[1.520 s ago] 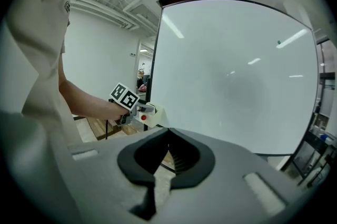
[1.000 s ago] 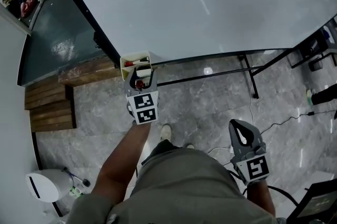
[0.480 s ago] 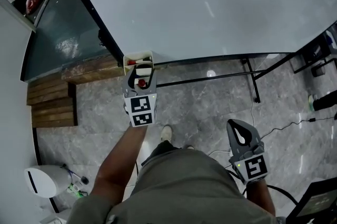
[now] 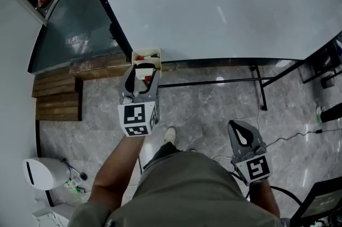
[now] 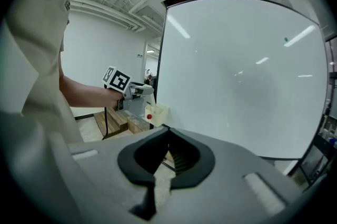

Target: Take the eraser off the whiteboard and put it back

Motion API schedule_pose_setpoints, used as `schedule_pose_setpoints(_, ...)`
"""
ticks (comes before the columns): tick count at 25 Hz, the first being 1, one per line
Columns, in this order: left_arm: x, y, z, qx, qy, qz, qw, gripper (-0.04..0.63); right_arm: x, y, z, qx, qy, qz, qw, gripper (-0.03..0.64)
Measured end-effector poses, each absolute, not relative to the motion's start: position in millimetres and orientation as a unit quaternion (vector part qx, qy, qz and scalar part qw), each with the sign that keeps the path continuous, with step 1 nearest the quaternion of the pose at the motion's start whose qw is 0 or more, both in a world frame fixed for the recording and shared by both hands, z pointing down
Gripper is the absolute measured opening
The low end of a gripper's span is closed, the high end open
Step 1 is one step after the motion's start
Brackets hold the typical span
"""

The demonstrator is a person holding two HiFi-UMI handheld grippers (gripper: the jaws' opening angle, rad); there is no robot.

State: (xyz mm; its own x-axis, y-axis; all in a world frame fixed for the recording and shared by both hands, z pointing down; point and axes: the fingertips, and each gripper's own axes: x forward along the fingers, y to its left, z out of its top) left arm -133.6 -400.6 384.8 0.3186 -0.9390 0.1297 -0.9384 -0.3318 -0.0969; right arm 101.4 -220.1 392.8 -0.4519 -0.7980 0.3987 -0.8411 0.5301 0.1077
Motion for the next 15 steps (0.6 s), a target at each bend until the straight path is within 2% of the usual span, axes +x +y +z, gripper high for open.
schedule_pose_setpoints(15, -148, -277, 306, -0.808, 0.59, -0.004, 0.013, 0.273, 86, -180, 399, 0.408, -0.891, 0.036, 0.197, 0.003)
